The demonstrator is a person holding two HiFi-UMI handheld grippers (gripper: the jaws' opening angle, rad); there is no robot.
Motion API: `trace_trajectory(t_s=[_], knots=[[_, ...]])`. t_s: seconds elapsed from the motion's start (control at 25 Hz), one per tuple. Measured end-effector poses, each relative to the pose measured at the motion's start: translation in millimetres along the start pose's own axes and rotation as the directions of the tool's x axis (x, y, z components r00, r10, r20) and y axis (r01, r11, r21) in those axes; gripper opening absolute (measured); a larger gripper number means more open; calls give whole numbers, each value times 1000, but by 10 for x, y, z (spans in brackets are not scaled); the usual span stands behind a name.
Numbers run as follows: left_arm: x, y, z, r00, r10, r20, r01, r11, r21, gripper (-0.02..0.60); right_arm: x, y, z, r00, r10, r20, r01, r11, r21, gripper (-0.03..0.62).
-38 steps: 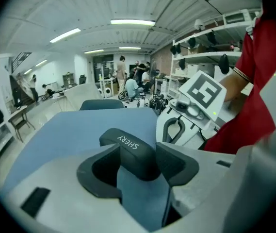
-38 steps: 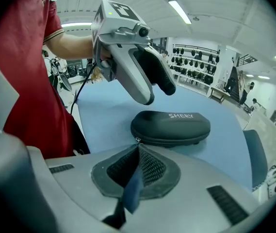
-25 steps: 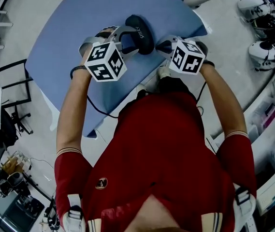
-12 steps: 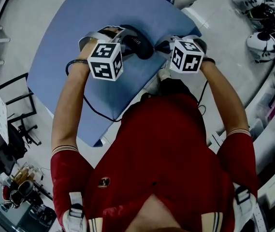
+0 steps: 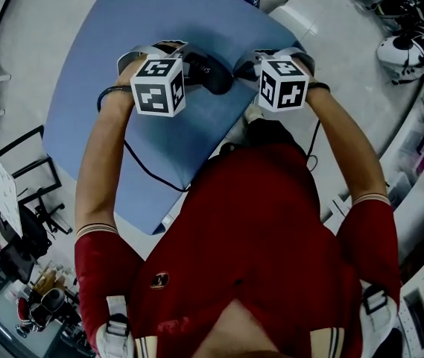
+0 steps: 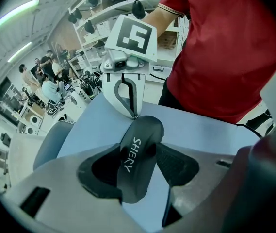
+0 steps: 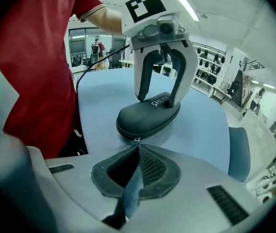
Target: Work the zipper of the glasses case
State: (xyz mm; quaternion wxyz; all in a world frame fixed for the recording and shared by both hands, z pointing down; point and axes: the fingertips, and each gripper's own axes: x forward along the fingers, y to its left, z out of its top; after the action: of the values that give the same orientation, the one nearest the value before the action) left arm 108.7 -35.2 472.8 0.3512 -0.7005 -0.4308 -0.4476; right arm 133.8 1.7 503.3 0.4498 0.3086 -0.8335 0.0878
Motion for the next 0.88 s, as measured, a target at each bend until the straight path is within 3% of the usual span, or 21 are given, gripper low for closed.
trace_trajectory(t_s=[0.32,0.56,0.88], knots=[[-16,-19,-40,997,-12,81,16,999,-49,212,26,62,19,1000,-7,-10,7,998,57,-2],[-36,-37,-70,995,4,95,1,999,-54,212,19,156,71,999,-41,-19,43,991,130,-2],[-28,-70,-69,992,13,128,-4,997,-75,213,39,316,137,995,-99,-30,103,953,284,-2]])
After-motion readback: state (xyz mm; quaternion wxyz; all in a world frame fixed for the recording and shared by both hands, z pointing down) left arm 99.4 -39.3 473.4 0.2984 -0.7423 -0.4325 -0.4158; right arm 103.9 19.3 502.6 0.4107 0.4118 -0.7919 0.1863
